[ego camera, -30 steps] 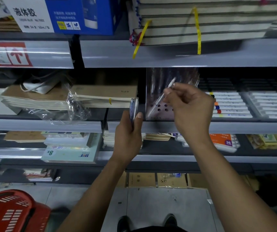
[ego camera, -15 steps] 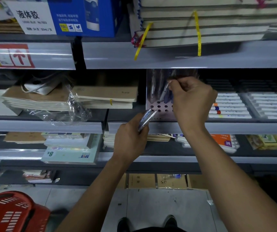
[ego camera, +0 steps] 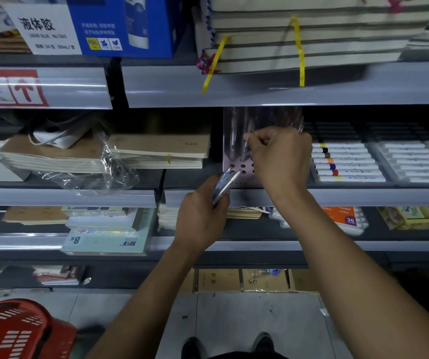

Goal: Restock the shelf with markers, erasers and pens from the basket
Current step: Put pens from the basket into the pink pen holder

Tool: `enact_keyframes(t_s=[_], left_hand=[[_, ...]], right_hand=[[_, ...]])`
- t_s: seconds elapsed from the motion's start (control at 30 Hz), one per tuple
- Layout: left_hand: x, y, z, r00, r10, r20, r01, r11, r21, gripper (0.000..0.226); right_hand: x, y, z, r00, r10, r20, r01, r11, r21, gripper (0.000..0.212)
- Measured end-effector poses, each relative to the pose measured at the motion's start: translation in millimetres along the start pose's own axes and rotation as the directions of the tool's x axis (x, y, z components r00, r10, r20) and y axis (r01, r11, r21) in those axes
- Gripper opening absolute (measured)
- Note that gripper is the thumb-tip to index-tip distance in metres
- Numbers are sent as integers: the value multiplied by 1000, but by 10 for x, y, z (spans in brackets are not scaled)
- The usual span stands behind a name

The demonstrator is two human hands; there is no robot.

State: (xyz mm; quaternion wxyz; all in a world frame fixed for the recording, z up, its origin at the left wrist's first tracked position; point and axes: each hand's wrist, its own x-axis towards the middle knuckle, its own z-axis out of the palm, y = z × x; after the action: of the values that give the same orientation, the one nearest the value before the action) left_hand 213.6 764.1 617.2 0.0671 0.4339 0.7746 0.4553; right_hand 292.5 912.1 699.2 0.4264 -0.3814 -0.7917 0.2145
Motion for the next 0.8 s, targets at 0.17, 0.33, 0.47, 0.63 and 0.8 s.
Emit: enact_keyframes(t_s=[0.17, 0.33, 0.47, 0.63, 0.8], left_hand=[[4, 54, -12, 999, -32, 3, 32, 995, -89, 22], [-18, 136, -79, 995, -98, 35, 104, 950, -294, 13], [-2, 231, -143, 965, -204, 163, 259, 655, -710, 32], [14, 312, -204, 955, -246, 168, 286, 605, -743, 27], [20, 352, -235, 963, -207, 173, 267, 647, -714, 15]], right_hand=[[-91, 151, 57, 988, 42, 147, -34, 998, -56, 14], [-208, 164, 58, 998, 6, 61, -7, 1000, 11, 8], [-320, 137, 30, 993, -20, 119, 6, 993, 116, 12], [-565, 105, -5, 968, -53, 245, -16, 963, 271, 16], [-643, 27, -14, 939, -37, 342, -127, 887, 444, 10]])
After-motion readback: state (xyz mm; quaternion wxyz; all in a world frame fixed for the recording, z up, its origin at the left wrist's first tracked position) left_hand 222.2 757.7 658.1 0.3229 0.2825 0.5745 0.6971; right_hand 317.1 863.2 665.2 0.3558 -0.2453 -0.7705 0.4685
